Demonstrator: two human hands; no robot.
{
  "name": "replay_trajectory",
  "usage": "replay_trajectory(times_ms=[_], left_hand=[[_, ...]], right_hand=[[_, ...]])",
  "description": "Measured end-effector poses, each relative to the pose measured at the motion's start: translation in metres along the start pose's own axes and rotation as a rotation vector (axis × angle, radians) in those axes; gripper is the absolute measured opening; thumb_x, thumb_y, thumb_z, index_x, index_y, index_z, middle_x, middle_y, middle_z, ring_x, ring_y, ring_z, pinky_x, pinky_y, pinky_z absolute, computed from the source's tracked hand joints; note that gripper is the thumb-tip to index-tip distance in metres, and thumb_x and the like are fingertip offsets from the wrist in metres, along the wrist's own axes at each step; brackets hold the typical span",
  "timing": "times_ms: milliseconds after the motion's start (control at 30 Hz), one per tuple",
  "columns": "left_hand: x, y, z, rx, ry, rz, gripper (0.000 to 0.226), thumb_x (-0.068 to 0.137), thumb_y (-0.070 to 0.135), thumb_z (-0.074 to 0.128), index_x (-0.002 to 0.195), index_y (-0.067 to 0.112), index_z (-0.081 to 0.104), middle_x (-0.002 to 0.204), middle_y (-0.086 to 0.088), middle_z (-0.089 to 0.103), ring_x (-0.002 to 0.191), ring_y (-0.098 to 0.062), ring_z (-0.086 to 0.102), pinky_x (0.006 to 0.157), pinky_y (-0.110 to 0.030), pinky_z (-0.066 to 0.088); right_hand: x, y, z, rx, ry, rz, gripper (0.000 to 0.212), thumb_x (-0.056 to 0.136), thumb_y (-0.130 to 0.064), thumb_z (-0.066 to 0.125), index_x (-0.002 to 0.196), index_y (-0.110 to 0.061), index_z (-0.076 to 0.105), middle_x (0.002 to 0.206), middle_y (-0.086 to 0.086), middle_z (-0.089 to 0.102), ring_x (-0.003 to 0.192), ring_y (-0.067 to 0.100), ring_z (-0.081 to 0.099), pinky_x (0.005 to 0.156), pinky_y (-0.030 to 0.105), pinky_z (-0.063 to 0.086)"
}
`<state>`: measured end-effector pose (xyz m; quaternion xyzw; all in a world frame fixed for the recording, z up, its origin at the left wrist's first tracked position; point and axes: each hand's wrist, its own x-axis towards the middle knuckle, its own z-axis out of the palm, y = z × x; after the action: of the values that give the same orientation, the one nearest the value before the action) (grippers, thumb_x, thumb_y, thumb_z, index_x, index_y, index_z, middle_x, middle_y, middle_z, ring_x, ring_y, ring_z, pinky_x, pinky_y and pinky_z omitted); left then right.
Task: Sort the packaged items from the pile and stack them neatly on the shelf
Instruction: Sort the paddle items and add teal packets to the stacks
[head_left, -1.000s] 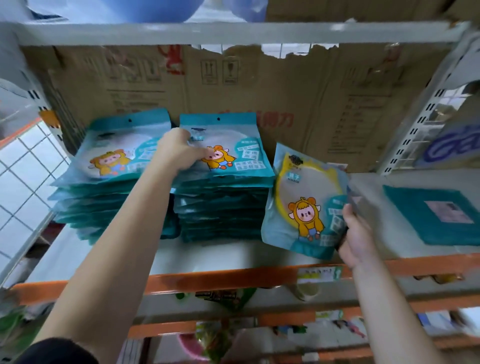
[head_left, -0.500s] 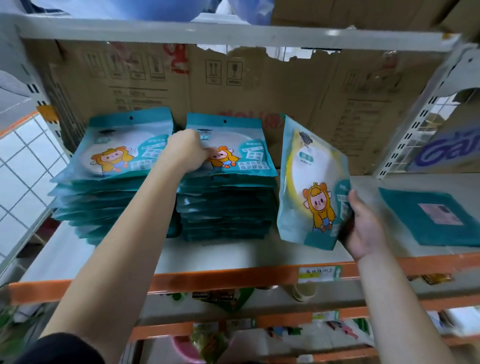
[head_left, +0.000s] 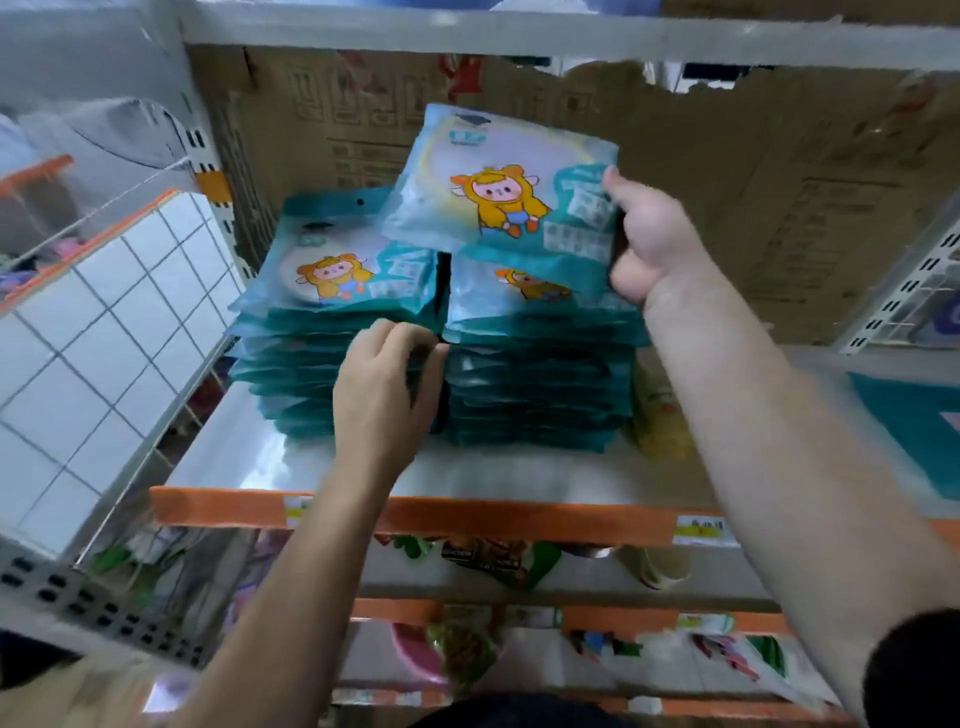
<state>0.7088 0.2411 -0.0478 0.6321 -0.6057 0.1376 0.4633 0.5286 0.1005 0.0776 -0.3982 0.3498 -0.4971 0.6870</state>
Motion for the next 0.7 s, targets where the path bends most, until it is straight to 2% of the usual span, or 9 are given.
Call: replay_trajectory(times_ms=[100, 167, 267, 333, 400, 500, 567, 633, 700], left_hand=[[-0.039, -0.031, 0.006, 0.027, -0.046, -0.01, 0.023, 0.095, 0.024, 0.059, 0.082, 0.005, 0.062, 0.077, -0.006, 0.057, 0.07, -0.023, 0.052, 0.061, -0.03, 0.04], [-0.059, -0.05, 0.01, 0.061, -0.108, -0.035, 0.028, 0.096, 0.028, 0.056, 0.081, 0.005, 0.063, 0.077, -0.008, 0.057, 0.068, -0.027, 0.055, 0.058, -0.036, 0.045], [-0.073, -0.062, 0.014, 0.149, -0.217, -0.108, 0.037, 0.094, 0.037, 0.048, 0.082, 0.007, 0.066, 0.077, -0.009, 0.058, 0.069, -0.031, 0.057, 0.056, -0.036, 0.047], [-0.074, -0.064, 0.016, 0.195, -0.269, -0.113, 0.038, 0.093, 0.038, 0.046, 0.081, 0.008, 0.067, 0.075, -0.009, 0.06, 0.069, -0.032, 0.058, 0.055, -0.036, 0.048], [-0.073, -0.064, 0.018, 0.193, -0.304, -0.114, 0.038, 0.092, 0.038, 0.046, 0.082, 0.009, 0.067, 0.076, -0.009, 0.061, 0.07, -0.032, 0.059, 0.057, -0.036, 0.048], [-0.076, -0.062, 0.017, 0.188, -0.324, -0.143, 0.038, 0.092, 0.037, 0.044, 0.082, 0.009, 0.068, 0.076, -0.008, 0.063, 0.07, -0.03, 0.06, 0.058, -0.035, 0.049], [-0.077, -0.062, 0.016, 0.194, -0.327, -0.152, 0.039, 0.092, 0.037, 0.043, 0.082, 0.009, 0.069, 0.076, -0.008, 0.064, 0.07, -0.029, 0.06, 0.059, -0.035, 0.05], [-0.078, -0.063, 0.017, 0.192, -0.329, -0.157, 0.04, 0.091, 0.037, 0.042, 0.083, 0.009, 0.069, 0.077, -0.007, 0.065, 0.071, -0.028, 0.061, 0.06, -0.035, 0.05], [-0.078, -0.065, 0.017, 0.185, -0.327, -0.162, 0.04, 0.091, 0.038, 0.042, 0.082, 0.009, 0.069, 0.077, -0.007, 0.065, 0.07, -0.028, 0.06, 0.059, -0.034, 0.05]], right_hand=[[0.022, 0.02, 0.049, -0.056, -0.038, 0.104, 0.037, 0.104, -0.021, 0.041, 0.128, 0.005, 0.052, 0.122, 0.024, 0.062, 0.091, 0.038, 0.066, 0.053, 0.047, 0.058], [0.031, 0.036, 0.076, -0.083, -0.079, 0.178, 0.036, 0.105, -0.018, 0.037, 0.13, 0.005, 0.049, 0.131, 0.026, 0.056, 0.095, 0.041, 0.064, 0.048, 0.047, 0.056], [0.041, 0.053, 0.106, -0.157, -0.098, 0.236, 0.032, 0.105, -0.013, 0.037, 0.128, 0.006, 0.047, 0.119, 0.026, 0.059, 0.091, 0.041, 0.063, 0.039, 0.047, 0.052], [0.042, 0.06, 0.119, -0.243, -0.091, 0.24, 0.025, 0.104, -0.008, 0.038, 0.123, 0.005, 0.047, 0.1, 0.021, 0.061, 0.089, 0.038, 0.065, 0.048, 0.05, 0.052], [0.044, 0.064, 0.128, -0.365, -0.082, 0.218, 0.019, 0.102, -0.003, 0.042, 0.118, 0.005, 0.049, 0.093, 0.018, 0.06, 0.08, 0.032, 0.065, 0.06, 0.05, 0.054], [0.052, 0.067, 0.133, -0.684, -0.066, 0.113, 0.023, 0.098, -0.008, 0.053, 0.117, 0.004, 0.051, 0.116, 0.015, 0.06, 0.104, 0.026, 0.062, 0.085, 0.036, 0.053], [0.048, 0.067, 0.135, -0.922, -0.072, 0.019, 0.009, 0.096, -0.013, 0.058, 0.093, -0.007, 0.052, 0.122, 0.013, 0.059, 0.105, 0.02, 0.06, 0.085, 0.031, 0.053], [0.047, 0.069, 0.135, -1.095, -0.06, -0.06, 0.025, 0.092, -0.013, 0.062, 0.077, -0.012, 0.042, 0.113, 0.01, 0.059, 0.106, 0.025, 0.062, 0.088, 0.042, 0.057], [0.045, 0.07, 0.137, -1.186, -0.057, -0.084, 0.027, 0.089, -0.012, 0.064, 0.074, -0.012, 0.042, 0.106, 0.012, 0.059, 0.104, 0.03, 0.064, 0.083, 0.048, 0.058]])
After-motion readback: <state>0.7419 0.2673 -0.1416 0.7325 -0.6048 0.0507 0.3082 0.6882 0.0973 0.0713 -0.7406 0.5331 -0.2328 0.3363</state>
